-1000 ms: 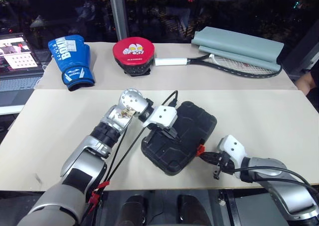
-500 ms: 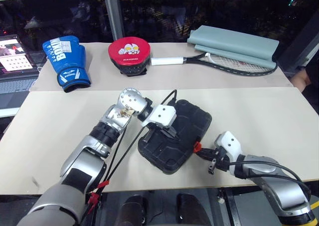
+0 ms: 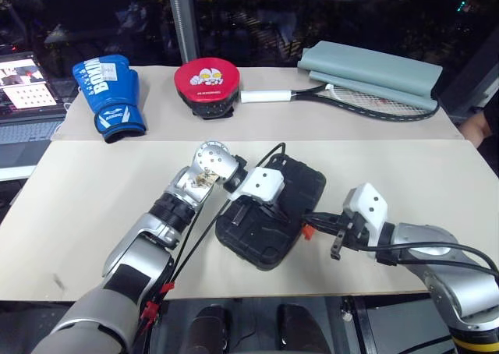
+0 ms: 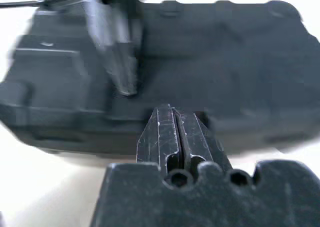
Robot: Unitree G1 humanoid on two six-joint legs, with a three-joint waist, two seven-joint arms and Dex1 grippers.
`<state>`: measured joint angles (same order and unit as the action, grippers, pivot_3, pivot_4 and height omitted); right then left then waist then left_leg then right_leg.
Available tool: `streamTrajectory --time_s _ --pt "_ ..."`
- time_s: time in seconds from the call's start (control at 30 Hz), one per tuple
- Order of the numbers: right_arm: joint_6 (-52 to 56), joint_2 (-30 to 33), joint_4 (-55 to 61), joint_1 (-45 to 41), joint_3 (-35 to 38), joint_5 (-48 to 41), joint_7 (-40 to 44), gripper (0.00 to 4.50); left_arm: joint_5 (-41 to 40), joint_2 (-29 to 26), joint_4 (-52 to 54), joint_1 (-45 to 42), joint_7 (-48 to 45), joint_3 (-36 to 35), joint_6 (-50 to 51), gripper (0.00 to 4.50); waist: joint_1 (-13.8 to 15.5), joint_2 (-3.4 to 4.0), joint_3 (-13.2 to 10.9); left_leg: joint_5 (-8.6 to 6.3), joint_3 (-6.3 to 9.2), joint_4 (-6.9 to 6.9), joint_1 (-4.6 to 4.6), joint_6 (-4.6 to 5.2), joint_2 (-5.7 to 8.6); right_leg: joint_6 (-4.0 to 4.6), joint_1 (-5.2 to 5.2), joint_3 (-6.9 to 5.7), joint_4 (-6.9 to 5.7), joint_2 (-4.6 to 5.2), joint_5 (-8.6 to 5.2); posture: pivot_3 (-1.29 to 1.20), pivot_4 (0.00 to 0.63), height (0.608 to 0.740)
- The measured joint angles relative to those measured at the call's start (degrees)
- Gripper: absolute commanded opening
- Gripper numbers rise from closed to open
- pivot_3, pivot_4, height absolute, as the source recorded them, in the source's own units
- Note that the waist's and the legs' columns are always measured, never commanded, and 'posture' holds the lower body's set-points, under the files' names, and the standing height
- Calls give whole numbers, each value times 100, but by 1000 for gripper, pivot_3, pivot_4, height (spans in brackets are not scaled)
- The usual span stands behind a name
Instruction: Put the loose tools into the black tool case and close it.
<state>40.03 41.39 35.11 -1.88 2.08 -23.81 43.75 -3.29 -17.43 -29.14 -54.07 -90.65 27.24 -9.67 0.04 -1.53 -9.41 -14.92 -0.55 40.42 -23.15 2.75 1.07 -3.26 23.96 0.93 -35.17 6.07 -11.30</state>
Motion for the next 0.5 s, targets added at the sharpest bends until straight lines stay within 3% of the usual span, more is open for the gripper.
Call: streamTrajectory --time_s 0.17,0.5 --pt "-274 179 -203 406 -61 247 -11 0 1 -16 -33 0 -4 -4 -22 59 36 2 3 -1 -3 0 3 2 0 -2 -4 -1 4 1 0 0 150 736" --pt "-202 208 -143 1034 827 -183 -5 0 1 -50 -34 1 -2 -7 -34 59 49 2 3 -1 -2 0 3 2 -2 -1 -4 -2 3 0 0 0 150 736"
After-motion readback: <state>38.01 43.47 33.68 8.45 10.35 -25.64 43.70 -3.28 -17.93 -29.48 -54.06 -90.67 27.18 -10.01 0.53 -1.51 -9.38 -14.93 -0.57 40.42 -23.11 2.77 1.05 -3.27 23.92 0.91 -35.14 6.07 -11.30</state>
